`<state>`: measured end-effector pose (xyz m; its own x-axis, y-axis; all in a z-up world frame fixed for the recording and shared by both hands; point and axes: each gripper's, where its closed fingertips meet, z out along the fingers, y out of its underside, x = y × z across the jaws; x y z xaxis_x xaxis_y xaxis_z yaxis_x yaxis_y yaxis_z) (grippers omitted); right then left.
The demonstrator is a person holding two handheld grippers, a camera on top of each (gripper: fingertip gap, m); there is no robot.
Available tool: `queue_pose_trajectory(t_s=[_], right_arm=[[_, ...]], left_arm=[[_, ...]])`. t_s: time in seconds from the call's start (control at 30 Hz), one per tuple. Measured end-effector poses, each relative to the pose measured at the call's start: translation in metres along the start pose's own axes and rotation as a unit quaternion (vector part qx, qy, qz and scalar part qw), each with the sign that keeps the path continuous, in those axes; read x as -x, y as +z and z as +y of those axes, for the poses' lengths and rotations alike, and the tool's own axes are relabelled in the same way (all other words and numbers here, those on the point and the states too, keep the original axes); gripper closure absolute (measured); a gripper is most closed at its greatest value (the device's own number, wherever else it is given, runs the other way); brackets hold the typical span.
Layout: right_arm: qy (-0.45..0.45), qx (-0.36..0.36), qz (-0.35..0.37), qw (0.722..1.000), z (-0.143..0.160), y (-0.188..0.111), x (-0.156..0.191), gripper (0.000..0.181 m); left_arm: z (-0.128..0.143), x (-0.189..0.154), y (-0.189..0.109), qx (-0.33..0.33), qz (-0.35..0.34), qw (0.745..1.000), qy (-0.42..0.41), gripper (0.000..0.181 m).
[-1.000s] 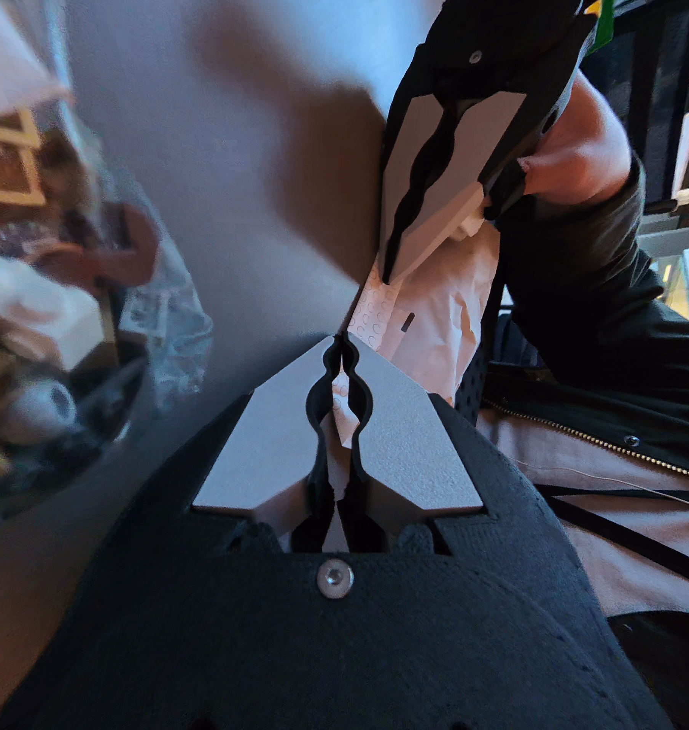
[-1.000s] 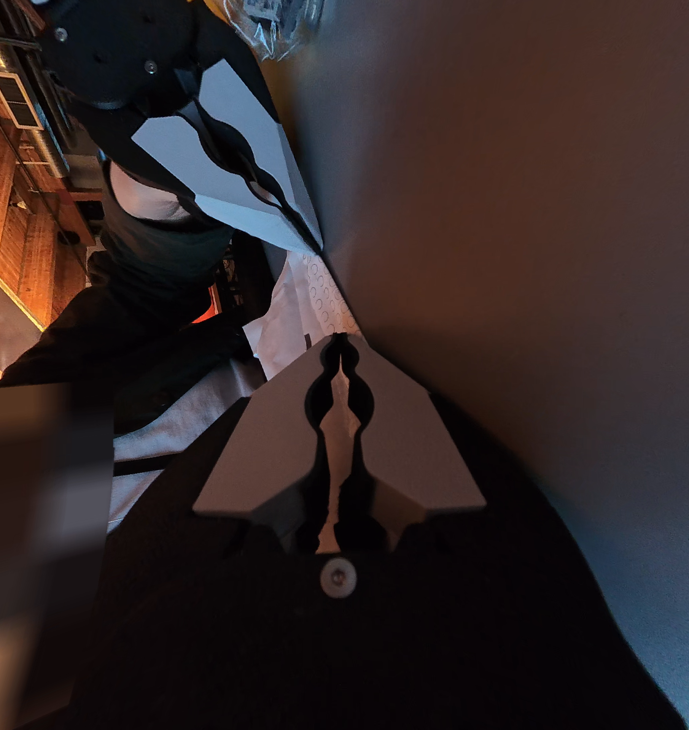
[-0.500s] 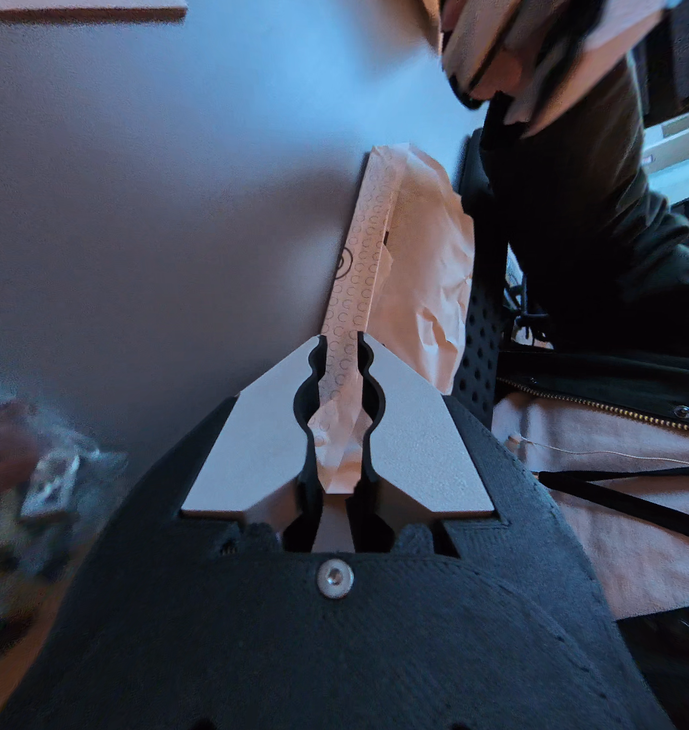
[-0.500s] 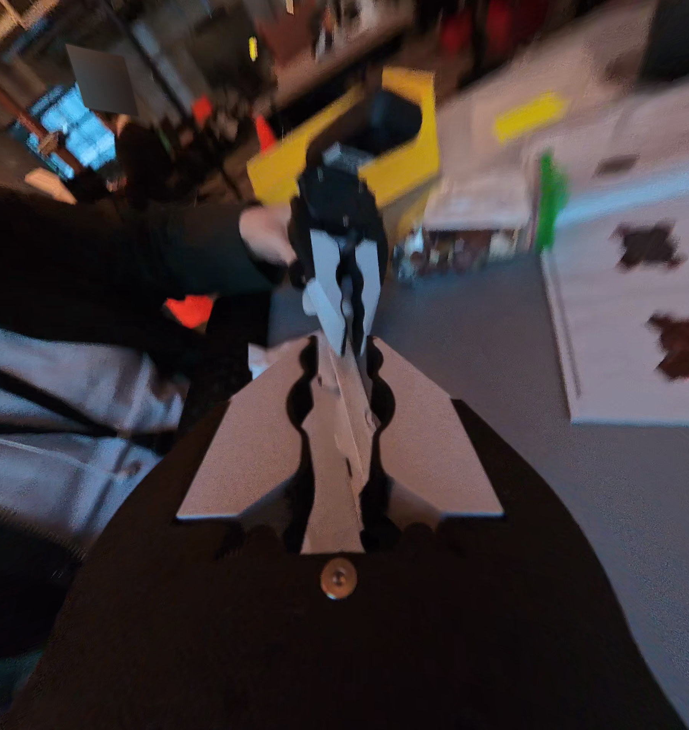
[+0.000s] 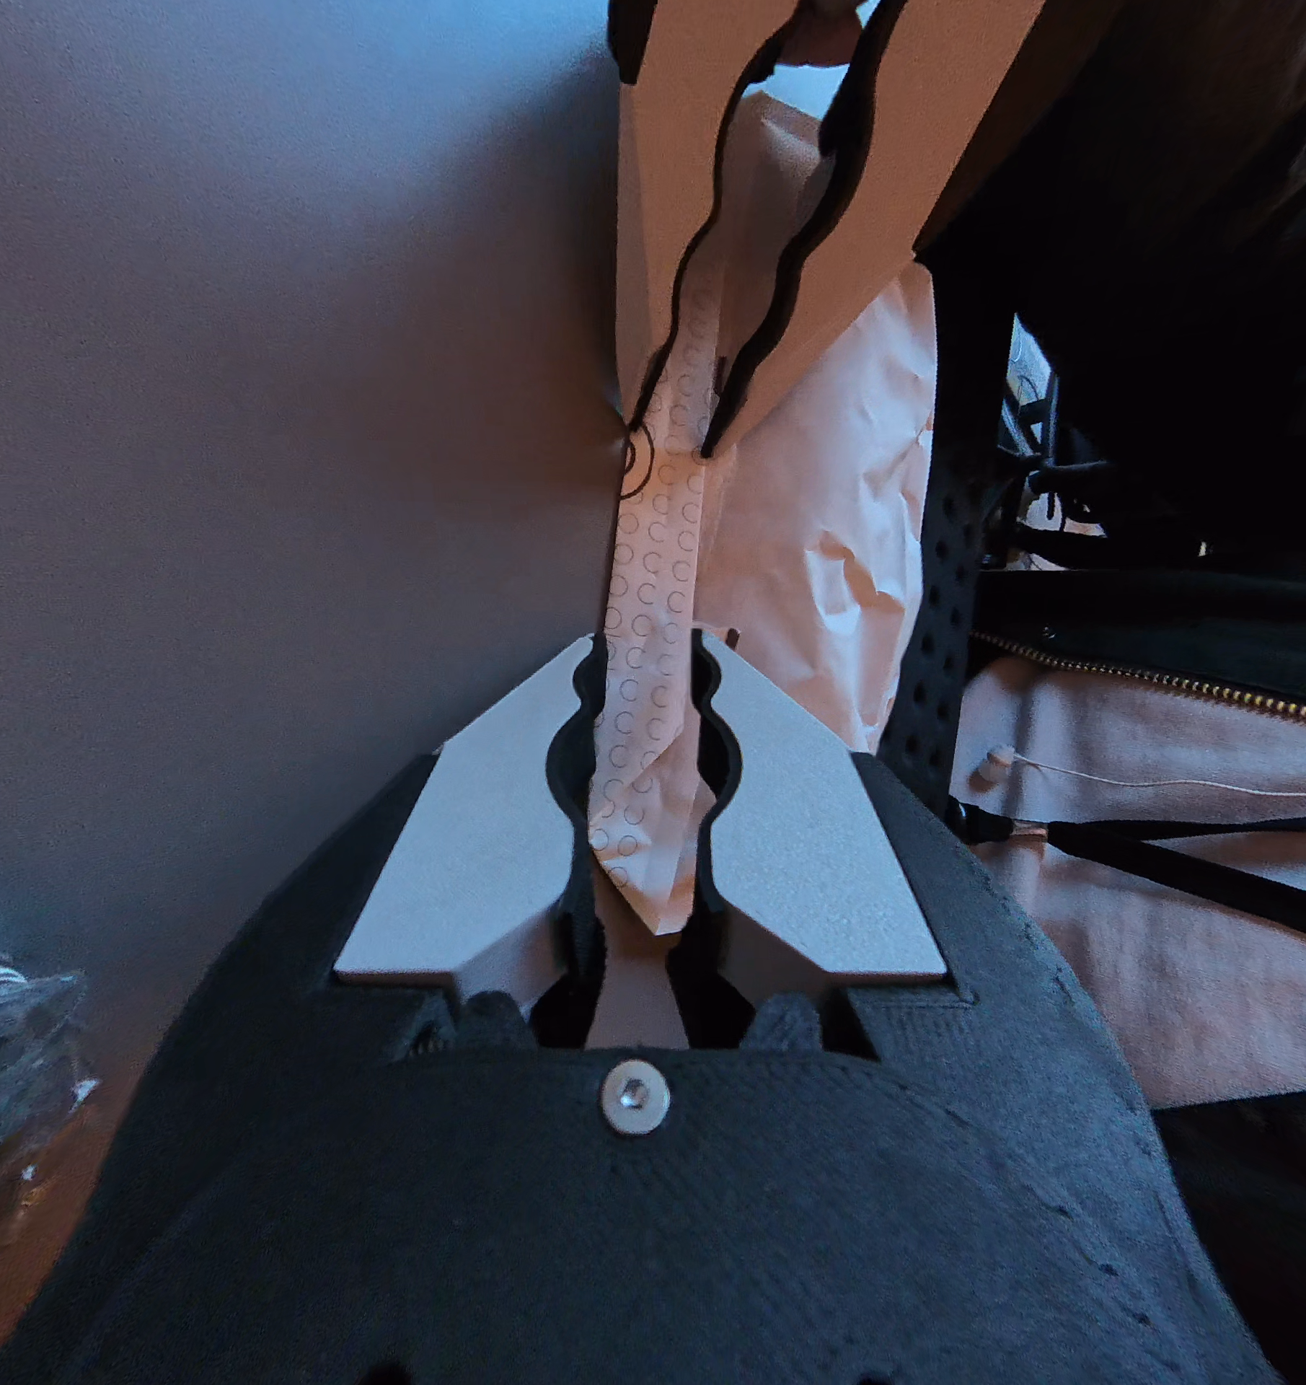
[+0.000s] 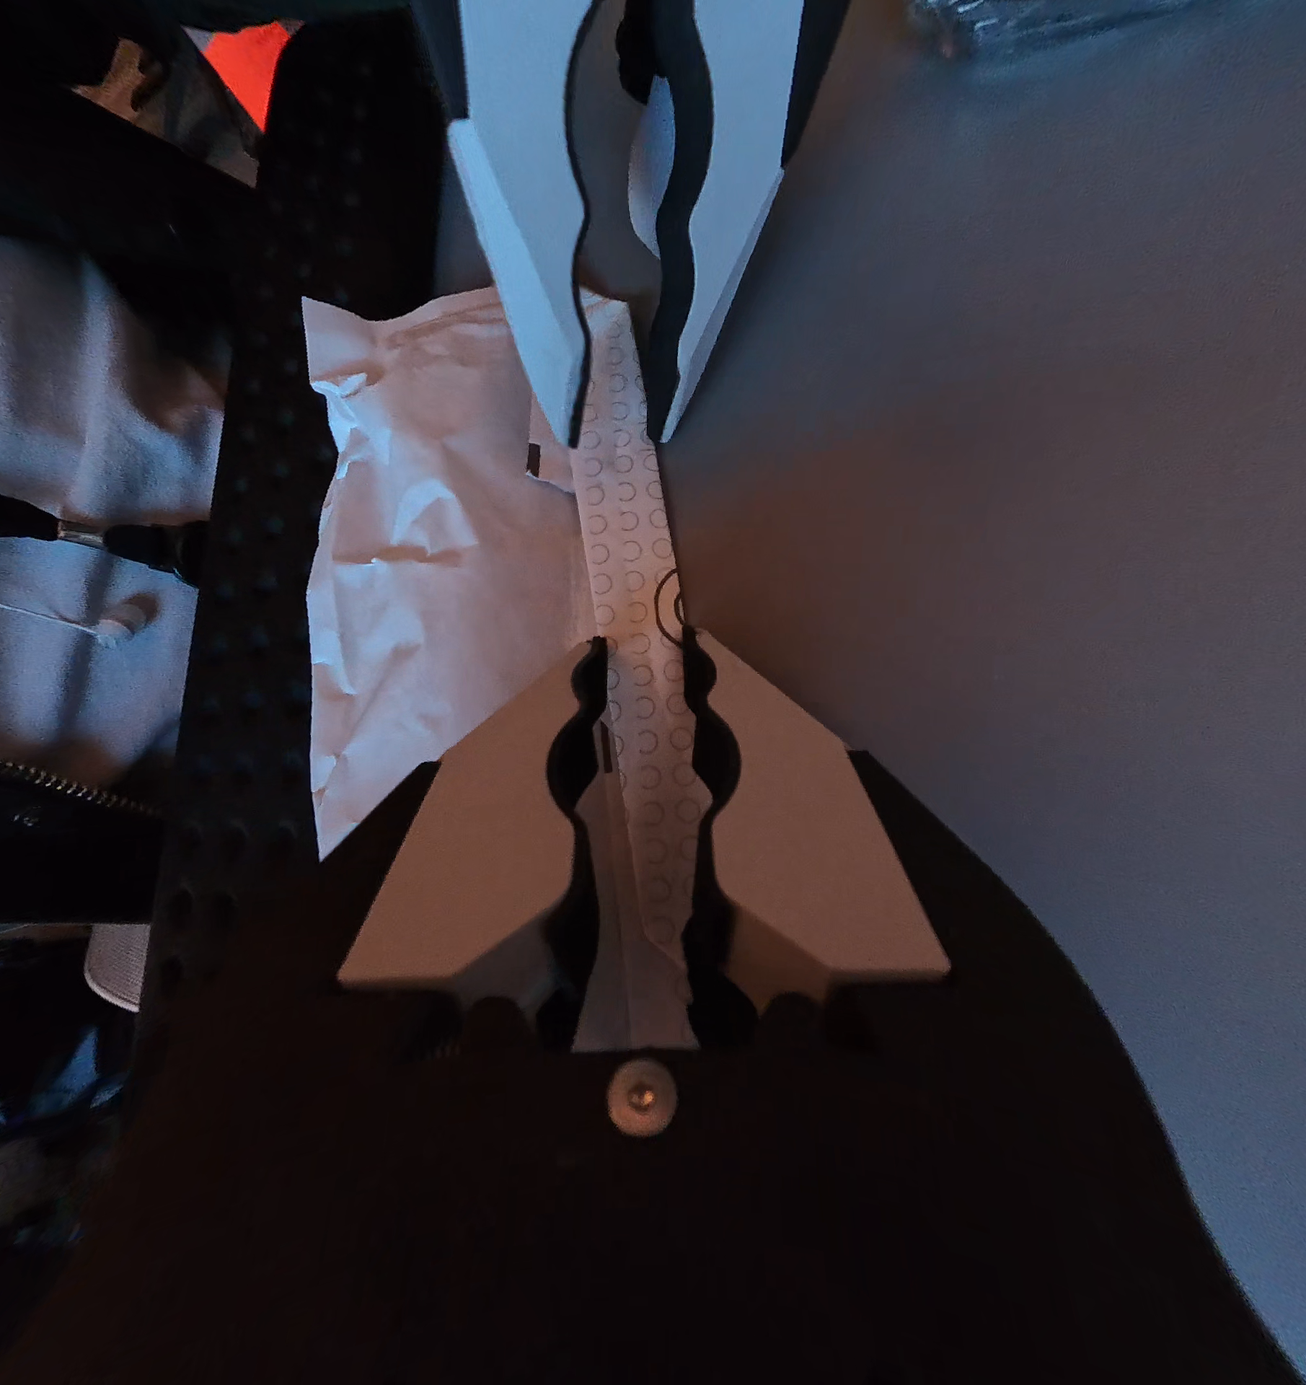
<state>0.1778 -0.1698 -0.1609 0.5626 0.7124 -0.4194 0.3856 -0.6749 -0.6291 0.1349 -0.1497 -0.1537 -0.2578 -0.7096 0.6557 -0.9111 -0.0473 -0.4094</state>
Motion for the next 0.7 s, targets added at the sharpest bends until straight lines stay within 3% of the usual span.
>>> queue_pose_trajectory(t_s=[0.13,0.27,0.37,0.5,0.7], right_arm=[[-0.003,-0.013,-0.004,1.000,0.000,0.001,0.003,0.161],[-0.026,-0.013,0.004,1.000,0.000,0.003,0.006,0.161],[-0.045,-0.017,0.013,0.999,0.000,0.004,0.006,0.161],[-0.071,-0.031,0.021,0.997,0.000,0.005,0.007,0.161],[-0.143,-0.037,0.058,0.987,-0.001,0.007,0.009,0.160]], left_arm=[[0.003,0.007,0.001,0.005,-0.014,1.000,-0.009,0.181],[0.007,-0.001,0.000,0.031,0.020,0.998,-0.044,0.165],[0.014,0.002,-0.007,0.085,0.012,0.995,-0.060,0.167],[0.017,0.003,-0.010,0.099,-0.008,0.994,-0.049,0.164],[0.032,0.004,-0.021,0.144,0.002,0.983,-0.114,0.162]])
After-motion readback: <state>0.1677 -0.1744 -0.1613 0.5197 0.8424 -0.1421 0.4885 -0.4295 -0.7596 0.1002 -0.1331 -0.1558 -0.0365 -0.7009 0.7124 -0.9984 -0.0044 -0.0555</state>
